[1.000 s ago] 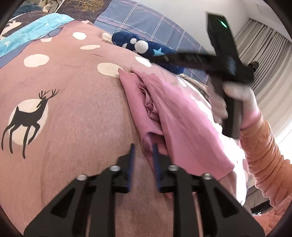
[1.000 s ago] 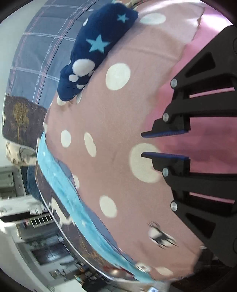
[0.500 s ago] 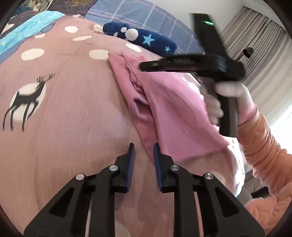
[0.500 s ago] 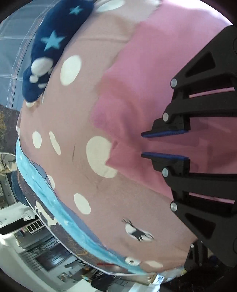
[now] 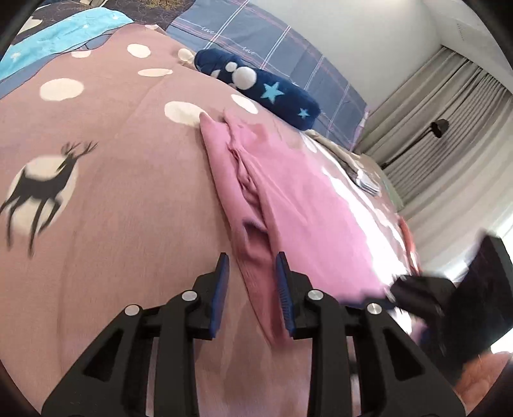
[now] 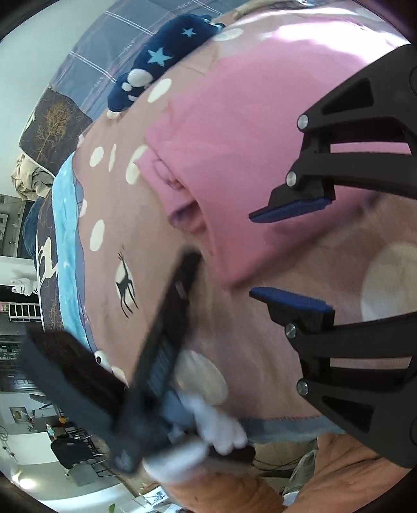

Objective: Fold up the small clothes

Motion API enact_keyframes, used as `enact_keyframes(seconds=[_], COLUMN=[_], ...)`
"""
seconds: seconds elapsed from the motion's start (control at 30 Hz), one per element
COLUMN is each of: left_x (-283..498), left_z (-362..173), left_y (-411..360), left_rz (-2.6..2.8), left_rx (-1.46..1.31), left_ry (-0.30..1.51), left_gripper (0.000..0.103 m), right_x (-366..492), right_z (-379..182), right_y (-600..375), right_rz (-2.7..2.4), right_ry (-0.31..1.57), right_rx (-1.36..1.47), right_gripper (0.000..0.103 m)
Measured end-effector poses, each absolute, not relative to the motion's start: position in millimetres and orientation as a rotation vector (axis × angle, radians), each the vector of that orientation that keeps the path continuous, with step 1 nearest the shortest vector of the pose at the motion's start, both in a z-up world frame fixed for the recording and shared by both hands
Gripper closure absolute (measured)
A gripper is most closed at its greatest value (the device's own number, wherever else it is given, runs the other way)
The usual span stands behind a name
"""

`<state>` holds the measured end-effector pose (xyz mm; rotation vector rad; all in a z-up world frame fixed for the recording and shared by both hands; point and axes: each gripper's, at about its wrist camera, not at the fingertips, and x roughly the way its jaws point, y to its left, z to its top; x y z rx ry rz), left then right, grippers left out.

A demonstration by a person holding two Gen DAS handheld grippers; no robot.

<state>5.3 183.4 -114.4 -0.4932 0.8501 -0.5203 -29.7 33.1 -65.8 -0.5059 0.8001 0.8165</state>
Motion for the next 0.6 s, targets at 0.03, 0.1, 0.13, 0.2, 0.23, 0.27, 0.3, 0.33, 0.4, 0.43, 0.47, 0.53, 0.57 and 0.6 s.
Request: enact_keyframes(seconds=[0.03, 0.1, 0.13, 0.2, 0.23, 0.27, 0.3, 0.33, 0.4, 0.43, 0.47, 0.53, 0.57, 0.6], left_x=[16, 26, 23, 9, 1, -4, -7, -10, -15, -18, -21, -22, -23, -24], left_z=[-117, -121, -120, -112, -108, -105, -104, -105, -103, -102, -103, -106, -108, -110], left_y=[183, 189, 190, 185, 182, 183, 188, 196, 205, 206, 207, 208, 208, 210], left_rz=[-0.495, -0.447, -0.431, -0.394, -0.372, -0.354, -0.365, -0.386, -0.396, -0.41, -0.42, -0.417, -0.41, -0.402], left_rx=[-0.491, -0.532, -0.541, -0.473, -0.42, -0.385, -0.399, -0.447, -0.486, -0.495, -0.507, -0.521, -0.52, -0.519], left_ry=[0.849, 0.867, 0.872, 0.846, 0.829, 0.812, 0.799, 0.795, 0.787, 0.784, 0.785, 0.801, 0.806, 0.809], left_gripper=[0.082, 0.099, 0.099, 0.103, 0.103, 0.103, 0.103, 0.103, 0.102, 0.096, 0.089, 0.083, 0.083, 0.082], right_x=[-31, -35, -38, -41, -42, -44, -43, -43, -42, -42, -42, -42, -42, -41], right_z=[-66, -67, -66, -66, -66, -67, -68, -71, -76, -79, -81, -85, -88, -90], right_y=[32, 31, 30, 27, 25, 23, 22, 23, 28, 32, 36, 43, 47, 51], right_rz=[0.809, 0.781, 0.761, 0.75, 0.752, 0.755, 0.751, 0.742, 0.726, 0.713, 0.7, 0.674, 0.66, 0.646], right_ry=[0.803, 0.793, 0.78, 0.767, 0.763, 0.757, 0.755, 0.752, 0.744, 0.737, 0.724, 0.701, 0.691, 0.678], right_rx=[-0.499, -0.505, -0.513, -0.508, -0.5, -0.495, -0.498, -0.511, -0.547, -0.572, -0.599, -0.642, -0.659, -0.673], right_gripper=[0.061, 0.061, 0.061, 0.06, 0.058, 0.056, 0.056, 0.056, 0.056, 0.056, 0.056, 0.056, 0.056, 0.056])
